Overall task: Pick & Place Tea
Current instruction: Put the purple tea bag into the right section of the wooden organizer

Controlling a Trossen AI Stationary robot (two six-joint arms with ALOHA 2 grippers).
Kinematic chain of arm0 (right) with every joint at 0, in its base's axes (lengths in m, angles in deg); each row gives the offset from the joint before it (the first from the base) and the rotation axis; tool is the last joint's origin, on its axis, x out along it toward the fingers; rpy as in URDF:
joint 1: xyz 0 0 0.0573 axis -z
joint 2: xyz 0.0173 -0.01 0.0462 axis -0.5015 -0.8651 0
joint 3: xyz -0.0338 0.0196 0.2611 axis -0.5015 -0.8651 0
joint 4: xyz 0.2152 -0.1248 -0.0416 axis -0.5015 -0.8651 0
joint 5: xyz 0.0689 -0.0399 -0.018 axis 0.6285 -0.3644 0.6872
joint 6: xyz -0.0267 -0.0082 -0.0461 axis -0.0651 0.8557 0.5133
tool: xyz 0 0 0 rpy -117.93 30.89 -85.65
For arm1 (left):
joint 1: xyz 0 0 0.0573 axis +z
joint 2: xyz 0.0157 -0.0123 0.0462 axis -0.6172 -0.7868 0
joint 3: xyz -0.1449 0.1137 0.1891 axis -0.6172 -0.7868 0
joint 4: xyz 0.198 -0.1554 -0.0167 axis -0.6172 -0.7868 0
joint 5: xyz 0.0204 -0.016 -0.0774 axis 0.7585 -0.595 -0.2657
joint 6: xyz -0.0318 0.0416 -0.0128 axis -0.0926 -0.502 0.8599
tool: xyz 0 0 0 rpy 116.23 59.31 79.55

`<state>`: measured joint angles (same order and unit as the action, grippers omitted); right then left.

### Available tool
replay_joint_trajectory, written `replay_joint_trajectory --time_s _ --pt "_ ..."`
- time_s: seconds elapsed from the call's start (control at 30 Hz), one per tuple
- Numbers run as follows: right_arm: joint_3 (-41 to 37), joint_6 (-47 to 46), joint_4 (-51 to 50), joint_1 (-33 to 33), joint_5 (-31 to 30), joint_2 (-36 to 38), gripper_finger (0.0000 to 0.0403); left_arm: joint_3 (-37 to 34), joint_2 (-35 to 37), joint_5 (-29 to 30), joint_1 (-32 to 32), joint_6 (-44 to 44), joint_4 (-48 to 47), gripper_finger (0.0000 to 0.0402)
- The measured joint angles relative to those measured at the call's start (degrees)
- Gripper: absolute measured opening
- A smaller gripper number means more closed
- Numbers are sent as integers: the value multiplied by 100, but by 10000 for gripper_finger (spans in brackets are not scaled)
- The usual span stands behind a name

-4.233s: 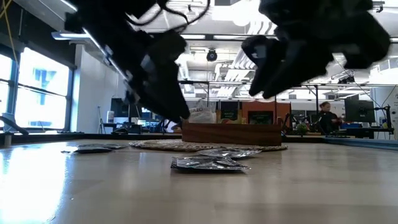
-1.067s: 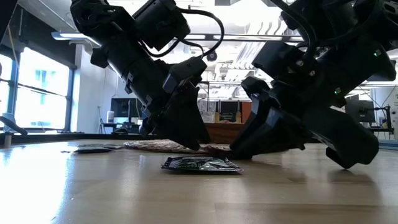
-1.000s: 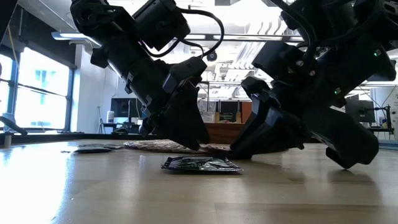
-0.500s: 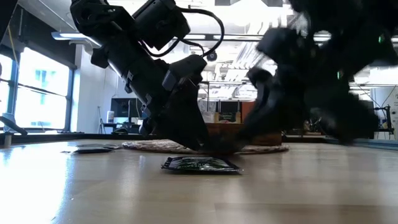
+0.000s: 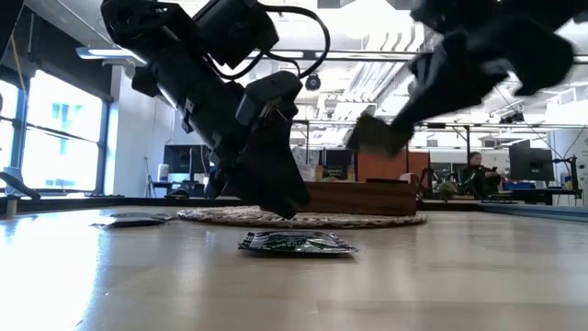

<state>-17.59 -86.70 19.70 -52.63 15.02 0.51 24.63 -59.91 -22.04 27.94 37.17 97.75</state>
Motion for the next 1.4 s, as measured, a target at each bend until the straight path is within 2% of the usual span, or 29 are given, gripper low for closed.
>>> replay_joint_trajectory --time_s 0.13,0.37,0.47,0.63,0.77,1.0,1.1,1.3,1.4 --pt "2 317 -112 380 -443 587 1 4 9 6 0 -56 24 166" --pt "2 38 -1013 1549 -292 1034 0 7 9 20 2 -63 22 166" --pt "2 70 -1363 2205 395 1028 0 7 12 22 2 -65 24 166" --pt "2 490 -1138 3163 2134 968 0 9 15 24 2 -65 25 166" --pt "2 567 -1158 3835 2799 968 0 9 17 24 2 -65 24 166" --pt "2 318 -1205 4777 4496 968 0 9 17 32 4 -68 24 166" --pt "-53 316 -1124 4998 4741 968 0 11 20 39 4 -68 24 166" --pt "-397 285 -944 5139 4699 935 0 13 20 109 4 -68 24 166" --pt "-597 288 -469 5146 4656 935 0 13 20 167 7 -68 24 166"
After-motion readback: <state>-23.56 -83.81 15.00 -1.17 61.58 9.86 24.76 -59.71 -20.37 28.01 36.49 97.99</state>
